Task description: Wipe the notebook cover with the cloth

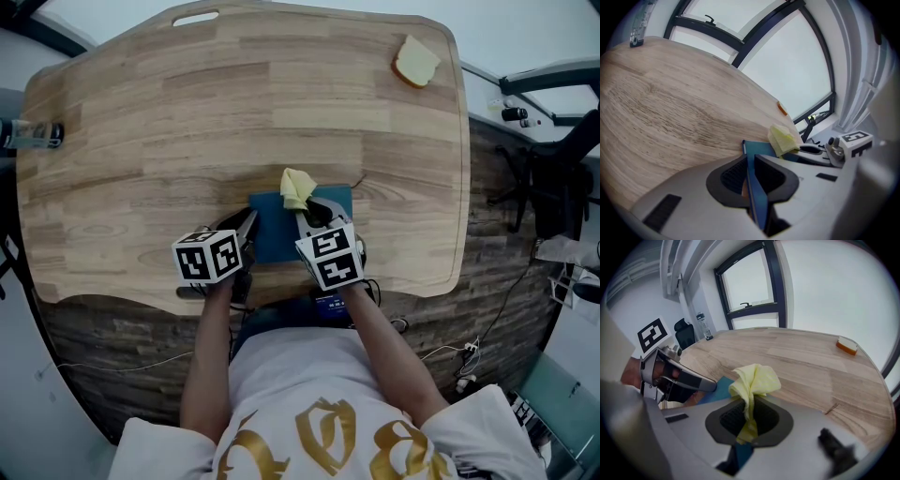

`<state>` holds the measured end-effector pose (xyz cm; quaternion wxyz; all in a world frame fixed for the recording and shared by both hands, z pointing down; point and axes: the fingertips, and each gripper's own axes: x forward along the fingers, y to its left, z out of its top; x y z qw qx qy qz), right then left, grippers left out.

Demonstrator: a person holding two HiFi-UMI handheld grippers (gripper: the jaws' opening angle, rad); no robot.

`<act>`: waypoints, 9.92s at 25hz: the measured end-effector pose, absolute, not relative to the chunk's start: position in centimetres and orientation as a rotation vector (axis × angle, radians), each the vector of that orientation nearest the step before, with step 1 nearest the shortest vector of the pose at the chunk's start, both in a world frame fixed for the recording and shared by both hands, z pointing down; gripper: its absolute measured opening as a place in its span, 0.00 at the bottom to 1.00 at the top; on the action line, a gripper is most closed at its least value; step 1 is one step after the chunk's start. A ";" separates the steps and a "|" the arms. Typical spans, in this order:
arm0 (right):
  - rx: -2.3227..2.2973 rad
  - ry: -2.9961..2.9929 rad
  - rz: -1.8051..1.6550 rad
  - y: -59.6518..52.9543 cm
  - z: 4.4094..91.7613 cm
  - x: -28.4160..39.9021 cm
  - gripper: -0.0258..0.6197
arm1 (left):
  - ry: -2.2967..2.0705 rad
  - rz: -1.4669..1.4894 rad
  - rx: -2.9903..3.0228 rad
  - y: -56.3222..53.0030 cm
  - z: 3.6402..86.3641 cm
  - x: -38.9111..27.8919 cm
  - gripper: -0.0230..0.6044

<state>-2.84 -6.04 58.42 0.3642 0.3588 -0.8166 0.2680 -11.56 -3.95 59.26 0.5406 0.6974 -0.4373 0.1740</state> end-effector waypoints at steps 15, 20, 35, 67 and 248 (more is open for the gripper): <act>0.856 -2.127 0.660 -5.9 58.3 -4.9 0.10 | -1.021 0.381 1.645 -4.0 59.3 -11.7 0.12; 0.842 -2.129 0.664 -5.9 58.4 -5.2 0.10 | -1.018 0.379 1.645 -4.0 59.3 -11.7 0.12; 0.777 -2.147 0.649 -5.5 58.5 -6.6 0.10 | -1.015 0.375 1.647 -4.0 59.3 -11.7 0.12; 0.646 -2.142 0.644 -2.4 58.5 -8.3 0.10 | -1.019 0.381 1.650 -4.0 59.4 -11.7 0.12; 1.066 -1.911 0.915 -4.4 59.2 8.2 0.10 | -1.049 0.399 1.667 -3.9 59.4 -11.6 0.12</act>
